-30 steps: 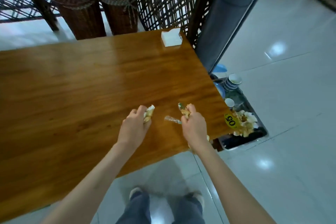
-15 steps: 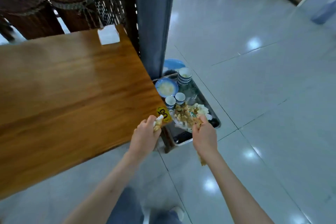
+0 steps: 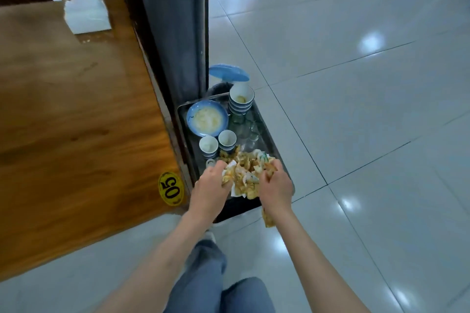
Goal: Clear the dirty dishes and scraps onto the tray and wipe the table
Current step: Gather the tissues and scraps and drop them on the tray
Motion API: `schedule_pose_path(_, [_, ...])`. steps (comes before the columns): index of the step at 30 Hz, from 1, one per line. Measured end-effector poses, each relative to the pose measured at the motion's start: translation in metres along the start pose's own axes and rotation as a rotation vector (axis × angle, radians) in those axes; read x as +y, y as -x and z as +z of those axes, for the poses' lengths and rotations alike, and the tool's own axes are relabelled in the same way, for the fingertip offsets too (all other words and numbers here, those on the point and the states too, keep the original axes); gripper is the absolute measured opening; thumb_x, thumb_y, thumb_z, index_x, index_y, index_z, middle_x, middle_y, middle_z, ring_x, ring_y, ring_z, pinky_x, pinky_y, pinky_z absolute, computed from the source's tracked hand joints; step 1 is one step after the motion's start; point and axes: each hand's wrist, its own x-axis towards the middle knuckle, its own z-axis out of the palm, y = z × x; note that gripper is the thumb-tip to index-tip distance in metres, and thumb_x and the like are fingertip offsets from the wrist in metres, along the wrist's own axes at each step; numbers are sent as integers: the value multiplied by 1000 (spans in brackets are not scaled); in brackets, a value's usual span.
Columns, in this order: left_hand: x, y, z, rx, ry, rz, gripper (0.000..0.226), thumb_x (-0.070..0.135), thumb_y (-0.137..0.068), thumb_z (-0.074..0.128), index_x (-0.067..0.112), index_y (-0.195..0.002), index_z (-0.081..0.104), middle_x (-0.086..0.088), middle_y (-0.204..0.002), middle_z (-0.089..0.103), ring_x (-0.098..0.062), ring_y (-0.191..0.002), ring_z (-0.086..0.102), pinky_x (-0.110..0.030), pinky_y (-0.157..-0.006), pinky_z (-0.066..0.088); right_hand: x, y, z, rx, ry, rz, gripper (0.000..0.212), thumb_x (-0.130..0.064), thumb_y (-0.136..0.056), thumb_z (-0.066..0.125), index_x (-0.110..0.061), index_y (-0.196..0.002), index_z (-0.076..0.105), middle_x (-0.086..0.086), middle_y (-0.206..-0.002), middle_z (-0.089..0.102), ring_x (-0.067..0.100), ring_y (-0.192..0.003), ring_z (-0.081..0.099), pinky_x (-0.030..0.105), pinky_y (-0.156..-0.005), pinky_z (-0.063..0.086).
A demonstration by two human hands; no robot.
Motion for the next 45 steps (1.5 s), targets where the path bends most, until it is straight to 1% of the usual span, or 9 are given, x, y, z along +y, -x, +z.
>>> schedule_pose_path(3, [-9, -35, 28, -13, -55, -34, 17, 25, -90, 53, 23, -105, 46, -2, -90, 52, -27, -81, 55, -39, -70, 49, 15, -42, 18, -67, 9, 14, 13, -14, -90, 46, -26, -88, 41, -6, -68, 50, -1, -57, 44, 15, -44, 25])
schedule_pose_path(9, [-35, -92, 78, -15, -98, -93, 27, 27, -89, 57, 26, -115, 47, -4, -105, 54, -28, -90, 56, -39, -70, 49, 49, -114, 59, -220, -9, -31, 13, -16, -90, 44, -15, -103, 47, 5, -81, 56, 21, -72, 54, 27, -53, 35])
schedule_pose_path(14, [-56, -113, 119, -22, -41, -128, 30, 34, -91, 54, 31, -120, 50, -1, -104, 51, -21, -94, 54, -35, -73, 47, 74, -146, 96, -361, -70, 22, 15, -22, -89, 46, -19, -104, 48, 6, -90, 60, 25, -84, 57, 30, -64, 43])
schedule_pose_path(20, [-65, -111, 137, -61, 68, -195, 57, 38, -83, 65, 34, -136, 45, 4, -121, 50, -14, -105, 52, -22, -85, 39, 87, -155, 110, -480, 21, -32, 44, -36, -87, 55, -19, -127, 49, 6, -126, 54, 23, -116, 49, 41, -98, 42])
schedule_pose_path(28, [-36, -96, 107, -54, 74, -258, 61, 35, -80, 69, 29, -137, 46, 4, -135, 45, -13, -124, 43, -30, -103, 36, 65, -151, 70, -554, 18, -44, 47, -32, -90, 54, -18, -134, 47, 4, -136, 49, 21, -125, 44, 38, -101, 38])
schedule_pose_path(32, [-20, -78, 88, -25, 56, -278, 56, 34, -81, 68, 28, -134, 49, 3, -135, 46, -14, -123, 44, -27, -100, 36, 54, -144, 45, -573, 17, -44, 44, -31, -92, 53, -17, -134, 48, 3, -135, 51, 19, -123, 47, 35, -99, 39])
schedule_pose_path(35, [-8, -61, 69, 4, 48, -296, 55, 33, -81, 68, 28, -133, 51, 2, -131, 48, -15, -120, 46, -30, -100, 39, 45, -134, 27, -585, 41, -65, 42, -31, -93, 51, -16, -132, 49, 3, -132, 54, 14, -106, 55, 28, -87, 41])
schedule_pose_path(39, [11, -42, 37, 54, 50, -264, 57, 31, -81, 69, 26, -135, 49, 4, -129, 50, -11, -117, 47, -21, -94, 37, 25, -116, 1, -639, 60, -97, 44, -30, -92, 52, -17, -133, 47, 3, -134, 52, 20, -121, 48, 35, -97, 42])
schedule_pose_path(45, [30, -38, -47, 193, -50, -209, 61, 30, -80, 71, 28, -136, 46, 2, -131, 51, -15, -119, 48, -21, -93, 33, -40, -98, -24, -668, 35, -284, 47, -29, -92, 53, -20, -137, 44, 2, -136, 50, 19, -122, 48, 35, -99, 39])
